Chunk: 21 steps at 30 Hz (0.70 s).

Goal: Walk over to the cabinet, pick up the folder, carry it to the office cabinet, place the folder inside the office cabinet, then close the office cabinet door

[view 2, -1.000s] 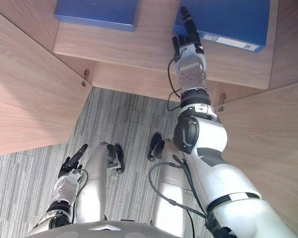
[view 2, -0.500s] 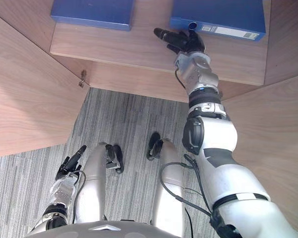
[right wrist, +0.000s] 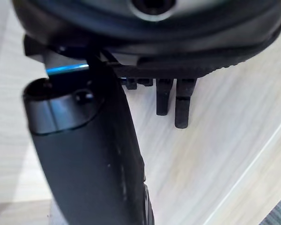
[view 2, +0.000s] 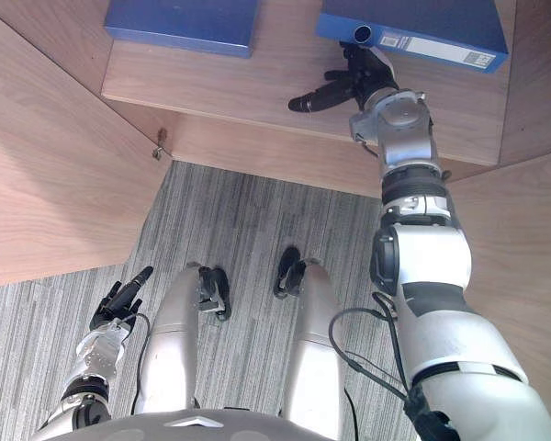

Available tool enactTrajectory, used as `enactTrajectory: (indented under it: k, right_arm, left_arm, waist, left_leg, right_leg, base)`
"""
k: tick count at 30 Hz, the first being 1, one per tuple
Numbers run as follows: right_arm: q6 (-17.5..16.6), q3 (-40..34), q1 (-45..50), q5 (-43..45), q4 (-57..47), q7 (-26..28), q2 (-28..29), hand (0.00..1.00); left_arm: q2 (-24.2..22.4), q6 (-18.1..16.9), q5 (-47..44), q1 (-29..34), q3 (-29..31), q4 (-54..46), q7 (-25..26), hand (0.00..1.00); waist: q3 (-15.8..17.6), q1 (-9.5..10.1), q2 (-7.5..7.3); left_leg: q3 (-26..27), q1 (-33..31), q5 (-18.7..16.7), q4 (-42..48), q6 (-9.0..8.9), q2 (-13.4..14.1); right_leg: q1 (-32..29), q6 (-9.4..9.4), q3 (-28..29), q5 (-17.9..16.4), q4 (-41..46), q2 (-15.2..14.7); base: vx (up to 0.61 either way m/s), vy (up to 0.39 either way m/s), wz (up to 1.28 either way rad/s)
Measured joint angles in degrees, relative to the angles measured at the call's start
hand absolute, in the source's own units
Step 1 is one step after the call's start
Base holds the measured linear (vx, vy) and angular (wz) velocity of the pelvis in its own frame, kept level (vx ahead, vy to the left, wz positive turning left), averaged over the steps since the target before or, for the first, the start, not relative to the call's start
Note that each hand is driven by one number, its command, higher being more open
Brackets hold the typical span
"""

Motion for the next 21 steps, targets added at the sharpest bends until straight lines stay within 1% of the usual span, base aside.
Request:
enactTrajectory:
  k: [3,7,8,12,13,15,17,19,21]
  right_arm:
    - [-1.81,4.23,1.42,-2.43,-1.95,1.15,-1.76,1.00]
    - [-3.25,10.19,4.32,-7.27,-5.54,1.99,-3.82,1.00]
    - [-3.45,10.75,4.79,-7.91,-6.23,2.04,-4.02,1.00]
    - [-5.13,16.26,8.13,-9.95,-9.66,2.70,-5.51,1.00]
    - [-5.48,17.16,8.78,-11.08,-10.12,2.92,-5.55,1.00]
    - [-5.77,21.45,12.07,-13.47,-13.29,3.50,-5.79,1.00]
    - [-6.37,24.52,14.71,-14.18,-15.07,5.23,-5.90,1.00]
    - [-7.16,27.52,17.68,-17.73,-17.44,4.65,-6.33,1.00]
    - [-7.65,28.89,17.98,-17.87,-17.57,4.80,-7.75,1.00]
  left_arm:
    - [0.47,0.06,2.01,0.01,-0.02,0.02,-0.34,1.00]
    - [0.55,0.08,2.02,0.17,-0.29,0.28,-0.87,1.00]
    - [0.55,0.08,2.02,0.26,-0.59,0.28,-0.94,1.00]
    - [0.47,0.08,2.02,0.80,-2.64,1.16,-1.10,1.00]
    - [0.46,0.08,2.03,1.09,-2.97,1.19,-1.06,1.00]
    - [0.42,0.00,2.02,2.40,-4.49,1.36,-1.01,1.00]
    - [0.41,-0.03,2.03,3.44,-4.77,1.44,-0.99,1.00]
    - [0.42,-0.09,2.03,3.99,-7.07,1.97,-0.98,1.00]
    - [0.42,-0.10,2.06,4.25,-9.01,2.48,-1.05,1.00]
  waist:
    - [-0.18,0.41,0.11]
    - [-1.08,0.67,0.03]
    - [-1.24,0.67,-0.01]
    - [-1.42,0.60,-0.23]
    - [-1.52,0.59,-0.41]
    - [-1.95,0.54,-0.83]
    - [-2.89,0.48,-1.64]
    - [-2.97,0.47,-1.78]
    - [-2.99,0.69,-1.78]
  left_leg:
    - [-0.01,0.04,0.02,-0.16,0.03,0.00]
    - [-0.10,0.37,0.12,-0.80,0.17,-0.09]
    - [-0.07,0.41,0.16,-0.98,0.21,-0.12]
    - [0.50,2.70,0.33,-2.74,0.49,-0.35]
    - [0.69,3.21,0.33,-3.09,0.49,-0.42]
    - [1.15,5.18,0.35,-4.55,0.51,-0.48]
    - [1.56,5.81,0.43,-5.40,0.52,-0.47]
    - [1.71,6.78,0.44,-6.10,0.55,-0.47]
    - [1.92,7.40,0.45,-6.57,0.57,-0.53]
  right_leg:
    - [0.10,0.18,-0.09,-0.08,-0.20,0.00]
    - [0.64,0.26,-0.32,0.03,-0.94,0.00]
    - [0.68,0.31,-0.32,0.09,-1.14,0.01]
    - [2.65,0.54,-0.13,0.37,-2.59,0.04]
    - [3.02,0.55,0.02,0.37,-2.81,0.04]
    - [4.71,0.78,0.24,0.49,-4.05,0.32]
    - [5.01,0.97,0.52,0.61,-4.80,0.59]
    - [6.01,1.07,0.51,0.73,-5.47,0.64]
    - [6.55,1.15,0.58,0.79,-5.90,0.63]
  base:
    - [0.00,0.000,0.00]
    - [0.00,0.000,0.00]
    - [0.00,0.000,0.00]
    - [0.00,0.000,0.00]
    - [0.00,0.004,-0.04]
    - [0.01,0.005,-0.07]
    - [0.01,0.006,-0.06]
    - [0.00,0.005,-0.02]
    - [0.00,0.000,0.00]
